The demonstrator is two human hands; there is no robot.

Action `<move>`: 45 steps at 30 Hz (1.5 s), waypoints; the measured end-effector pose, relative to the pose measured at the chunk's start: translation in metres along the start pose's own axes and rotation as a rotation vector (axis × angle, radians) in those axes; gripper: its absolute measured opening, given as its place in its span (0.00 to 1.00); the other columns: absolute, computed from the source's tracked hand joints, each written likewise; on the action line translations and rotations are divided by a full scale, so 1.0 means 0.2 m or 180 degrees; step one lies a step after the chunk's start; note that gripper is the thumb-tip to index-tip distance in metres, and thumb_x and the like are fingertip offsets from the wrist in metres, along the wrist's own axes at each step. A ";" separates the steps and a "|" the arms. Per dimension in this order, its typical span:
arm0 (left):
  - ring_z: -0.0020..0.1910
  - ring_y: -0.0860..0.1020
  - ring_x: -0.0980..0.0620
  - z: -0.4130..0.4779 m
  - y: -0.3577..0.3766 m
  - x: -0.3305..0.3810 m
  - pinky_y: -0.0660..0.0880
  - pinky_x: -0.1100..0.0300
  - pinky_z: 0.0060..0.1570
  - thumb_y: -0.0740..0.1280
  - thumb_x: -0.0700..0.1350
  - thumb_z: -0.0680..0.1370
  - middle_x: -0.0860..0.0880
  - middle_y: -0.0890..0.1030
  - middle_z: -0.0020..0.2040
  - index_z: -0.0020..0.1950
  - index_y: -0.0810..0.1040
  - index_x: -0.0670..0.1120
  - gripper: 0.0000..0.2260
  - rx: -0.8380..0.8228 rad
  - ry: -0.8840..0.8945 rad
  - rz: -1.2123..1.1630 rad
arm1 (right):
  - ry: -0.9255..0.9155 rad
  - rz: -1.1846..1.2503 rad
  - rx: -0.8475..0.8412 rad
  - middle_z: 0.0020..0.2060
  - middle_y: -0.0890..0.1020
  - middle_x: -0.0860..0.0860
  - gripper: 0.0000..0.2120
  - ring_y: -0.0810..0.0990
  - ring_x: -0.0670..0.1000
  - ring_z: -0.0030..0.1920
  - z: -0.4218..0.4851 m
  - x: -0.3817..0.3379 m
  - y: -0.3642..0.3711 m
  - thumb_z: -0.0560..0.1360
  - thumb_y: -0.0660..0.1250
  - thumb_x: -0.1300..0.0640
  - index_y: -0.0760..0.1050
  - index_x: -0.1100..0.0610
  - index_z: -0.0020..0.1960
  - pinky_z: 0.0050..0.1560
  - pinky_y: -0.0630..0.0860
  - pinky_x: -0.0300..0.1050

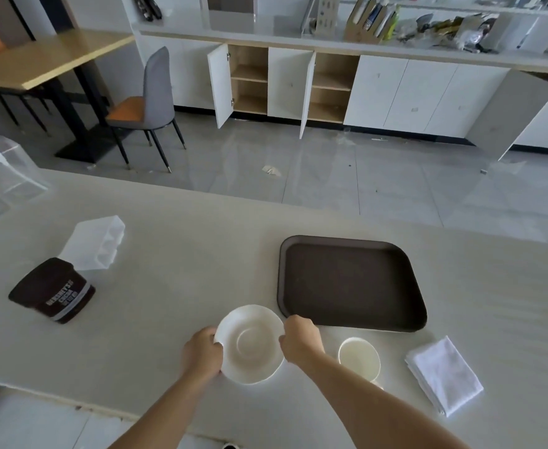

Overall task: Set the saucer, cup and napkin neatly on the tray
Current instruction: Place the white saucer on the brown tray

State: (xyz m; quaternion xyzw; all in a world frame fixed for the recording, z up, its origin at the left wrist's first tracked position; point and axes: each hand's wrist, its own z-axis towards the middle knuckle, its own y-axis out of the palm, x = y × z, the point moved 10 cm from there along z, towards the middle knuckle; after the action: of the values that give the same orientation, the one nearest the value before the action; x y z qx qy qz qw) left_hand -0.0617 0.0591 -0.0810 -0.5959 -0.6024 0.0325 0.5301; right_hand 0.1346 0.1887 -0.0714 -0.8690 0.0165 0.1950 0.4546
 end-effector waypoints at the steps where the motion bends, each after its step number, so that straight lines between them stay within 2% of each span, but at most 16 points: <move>1: 0.43 0.83 0.40 -0.01 -0.01 -0.01 0.82 0.46 0.42 0.60 0.34 0.70 0.45 0.84 0.46 0.49 0.82 0.47 0.16 0.0040 -0.0060 -0.0110 | -0.0001 0.0079 -0.0030 0.34 0.77 0.52 0.11 0.76 0.57 0.39 0.01 0.00 0.00 0.75 0.63 0.63 0.67 0.56 0.35 0.38 0.71 0.43; 4: 0.34 0.82 0.43 -0.03 -0.03 -0.01 0.82 0.45 0.32 0.60 0.32 0.69 0.46 0.83 0.38 0.40 0.82 0.51 0.16 0.0123 -0.0120 -0.0508 | -0.0101 0.0233 -0.0020 0.35 0.79 0.54 0.10 0.78 0.57 0.37 0.03 -0.02 -0.05 0.72 0.61 0.65 0.67 0.56 0.33 0.36 0.72 0.42; 8: 0.34 0.82 0.47 -0.05 -0.07 0.06 0.81 0.52 0.27 0.59 0.32 0.70 0.46 0.83 0.39 0.46 0.84 0.48 0.17 0.0253 -0.0097 -0.0848 | -0.0270 0.0325 0.0000 0.35 0.83 0.57 0.09 0.83 0.59 0.39 0.05 -0.07 -0.16 0.69 0.59 0.67 0.69 0.57 0.33 0.36 0.78 0.44; 10: 0.35 0.83 0.47 -0.05 -0.07 0.13 0.81 0.54 0.26 0.59 0.32 0.70 0.46 0.84 0.39 0.44 0.84 0.50 0.18 0.0270 -0.0077 -0.0935 | -0.0318 0.0364 0.0036 0.36 0.84 0.58 0.07 0.84 0.60 0.39 0.07 -0.07 -0.23 0.69 0.59 0.67 0.71 0.58 0.36 0.40 0.82 0.47; 13: 0.33 0.84 0.47 -0.05 -0.04 0.25 0.82 0.53 0.29 0.60 0.32 0.69 0.46 0.84 0.37 0.41 0.84 0.52 0.18 0.0241 0.0007 -0.0912 | -0.0331 0.0337 0.0099 0.36 0.85 0.59 0.07 0.85 0.60 0.39 0.11 -0.03 -0.34 0.69 0.59 0.68 0.71 0.59 0.36 0.43 0.84 0.50; 17: 0.35 0.84 0.41 -0.04 0.05 0.38 0.82 0.54 0.30 0.60 0.33 0.67 0.39 0.83 0.37 0.38 0.82 0.47 0.13 0.0125 0.0051 -0.0892 | -0.0256 0.0339 0.0160 0.34 0.85 0.61 0.08 0.85 0.61 0.37 0.16 0.08 -0.44 0.66 0.58 0.71 0.72 0.61 0.35 0.41 0.85 0.53; 20: 0.35 0.84 0.44 -0.02 0.13 0.45 0.82 0.54 0.31 0.62 0.34 0.69 0.47 0.83 0.41 0.46 0.81 0.47 0.13 0.0065 -0.0049 -0.1029 | -0.0170 0.0304 0.0216 0.32 0.85 0.59 0.09 0.85 0.59 0.35 0.22 0.16 -0.51 0.67 0.58 0.70 0.77 0.64 0.39 0.40 0.85 0.51; 24: 0.38 0.84 0.47 0.03 0.24 0.57 0.84 0.50 0.36 0.62 0.36 0.71 0.53 0.80 0.45 0.49 0.79 0.48 0.12 -0.0049 -0.0066 -0.1075 | -0.0060 0.0298 0.0315 0.31 0.84 0.58 0.10 0.85 0.57 0.34 0.31 0.26 -0.59 0.69 0.59 0.70 0.78 0.63 0.42 0.40 0.84 0.48; 27: 0.39 0.84 0.44 0.07 0.31 0.67 0.83 0.45 0.41 0.59 0.37 0.69 0.46 0.82 0.41 0.40 0.79 0.46 0.09 -0.0153 0.0050 -0.0881 | -0.0003 0.0303 0.0356 0.31 0.84 0.57 0.10 0.85 0.57 0.34 0.38 0.31 -0.63 0.69 0.59 0.69 0.79 0.62 0.42 0.40 0.84 0.49; 30: 0.41 0.84 0.39 0.11 0.37 0.71 0.83 0.42 0.43 0.57 0.38 0.66 0.38 0.83 0.39 0.40 0.78 0.37 0.11 -0.0242 0.0095 -0.0697 | 0.0051 0.0316 0.0341 0.31 0.84 0.57 0.10 0.85 0.56 0.34 0.44 0.35 -0.64 0.70 0.61 0.69 0.80 0.61 0.43 0.40 0.85 0.49; 33: 0.36 0.81 0.41 0.14 0.40 0.73 0.82 0.42 0.43 0.57 0.38 0.66 0.38 0.82 0.36 0.37 0.75 0.37 0.08 -0.0290 0.0057 -0.0530 | 0.0092 0.0308 0.0293 0.32 0.84 0.56 0.10 0.85 0.56 0.34 0.49 0.37 -0.63 0.70 0.61 0.69 0.80 0.61 0.44 0.40 0.85 0.49; 35: 0.36 0.77 0.43 0.16 0.40 0.74 0.81 0.42 0.45 0.58 0.38 0.67 0.37 0.82 0.39 0.41 0.77 0.35 0.10 -0.0267 0.0056 -0.0421 | 0.0120 0.0305 0.0275 0.32 0.84 0.56 0.10 0.85 0.56 0.34 0.52 0.38 -0.62 0.71 0.62 0.69 0.80 0.60 0.43 0.40 0.85 0.49; 37: 0.35 0.75 0.44 0.17 0.41 0.75 0.81 0.44 0.43 0.58 0.38 0.68 0.39 0.80 0.37 0.43 0.77 0.34 0.11 -0.0255 0.0089 -0.0307 | 0.0150 0.0302 0.0267 0.33 0.84 0.56 0.10 0.85 0.55 0.34 0.54 0.39 -0.61 0.71 0.62 0.69 0.80 0.60 0.44 0.40 0.85 0.49; 39: 0.34 0.74 0.45 0.17 0.42 0.76 0.75 0.50 0.36 0.58 0.38 0.69 0.43 0.76 0.35 0.39 0.75 0.36 0.08 -0.0293 0.0160 -0.0185 | 0.0185 0.0318 0.0262 0.33 0.85 0.56 0.09 0.85 0.55 0.34 0.55 0.41 -0.60 0.72 0.63 0.69 0.80 0.59 0.44 0.40 0.85 0.48; 41: 0.32 0.71 0.46 0.16 0.43 0.78 0.66 0.54 0.35 0.58 0.38 0.69 0.44 0.72 0.33 0.35 0.70 0.42 0.04 -0.0299 0.0252 -0.0054 | 0.0214 0.0320 0.0247 0.34 0.85 0.56 0.09 0.85 0.55 0.34 0.56 0.43 -0.59 0.73 0.63 0.68 0.80 0.59 0.44 0.41 0.85 0.49; 45: 0.30 0.63 0.49 0.13 0.43 0.80 0.57 0.57 0.30 0.59 0.38 0.71 0.49 0.65 0.29 0.32 0.62 0.45 0.09 -0.0190 0.0402 0.0124 | 0.0277 0.0336 0.0236 0.33 0.84 0.56 0.10 0.85 0.55 0.34 0.57 0.46 -0.57 0.71 0.61 0.69 0.80 0.60 0.44 0.40 0.85 0.48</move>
State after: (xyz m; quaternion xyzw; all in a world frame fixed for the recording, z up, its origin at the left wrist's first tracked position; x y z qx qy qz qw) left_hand 0.0233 0.2197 -0.0545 -0.6239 -0.5567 -0.0129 0.5483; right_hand 0.2062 0.3594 -0.0723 -0.8571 0.0892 0.1800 0.4744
